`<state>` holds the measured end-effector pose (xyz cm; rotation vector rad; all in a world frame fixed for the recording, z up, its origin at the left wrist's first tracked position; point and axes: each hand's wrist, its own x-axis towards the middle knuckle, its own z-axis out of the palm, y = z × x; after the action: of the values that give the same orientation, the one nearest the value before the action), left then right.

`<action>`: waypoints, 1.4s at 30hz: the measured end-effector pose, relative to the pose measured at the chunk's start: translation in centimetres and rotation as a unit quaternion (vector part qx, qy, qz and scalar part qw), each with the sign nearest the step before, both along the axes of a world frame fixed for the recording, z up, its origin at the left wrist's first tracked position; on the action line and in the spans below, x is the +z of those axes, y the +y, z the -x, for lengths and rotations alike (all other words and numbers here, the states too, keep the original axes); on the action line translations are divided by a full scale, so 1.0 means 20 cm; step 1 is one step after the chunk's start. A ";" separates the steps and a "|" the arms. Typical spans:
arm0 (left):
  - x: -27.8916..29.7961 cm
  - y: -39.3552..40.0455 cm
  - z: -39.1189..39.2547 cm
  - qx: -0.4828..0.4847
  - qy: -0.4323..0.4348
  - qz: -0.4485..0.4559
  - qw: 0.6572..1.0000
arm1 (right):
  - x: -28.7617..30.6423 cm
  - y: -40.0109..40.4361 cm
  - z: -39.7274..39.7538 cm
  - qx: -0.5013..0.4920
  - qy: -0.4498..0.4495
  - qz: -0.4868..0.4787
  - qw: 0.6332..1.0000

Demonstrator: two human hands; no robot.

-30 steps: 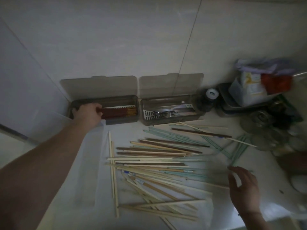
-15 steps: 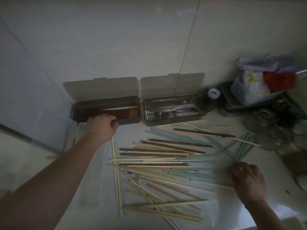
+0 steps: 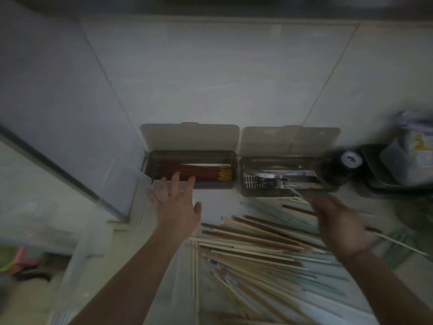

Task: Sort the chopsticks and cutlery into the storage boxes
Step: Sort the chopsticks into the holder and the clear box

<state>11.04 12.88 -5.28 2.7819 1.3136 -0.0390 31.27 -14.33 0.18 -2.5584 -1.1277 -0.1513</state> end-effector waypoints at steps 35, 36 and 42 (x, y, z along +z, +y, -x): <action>-0.03 -0.13 0.03 0.090 -0.048 0.028 0.994 | -0.29 -0.34 -0.19 -0.058 0.029 -0.080 0.995; -0.03 -0.13 0.03 0.089 -0.048 0.026 0.994 | -0.30 -0.42 -0.15 -0.035 0.022 -0.057 0.998; -0.03 -0.11 0.04 0.092 -0.039 0.019 0.995 | -0.42 -0.64 0.05 0.051 0.016 0.070 0.996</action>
<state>10.30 10.63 -5.95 2.5900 1.5260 0.0522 30.37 -27.05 -8.27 -2.6058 -1.2966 -0.0047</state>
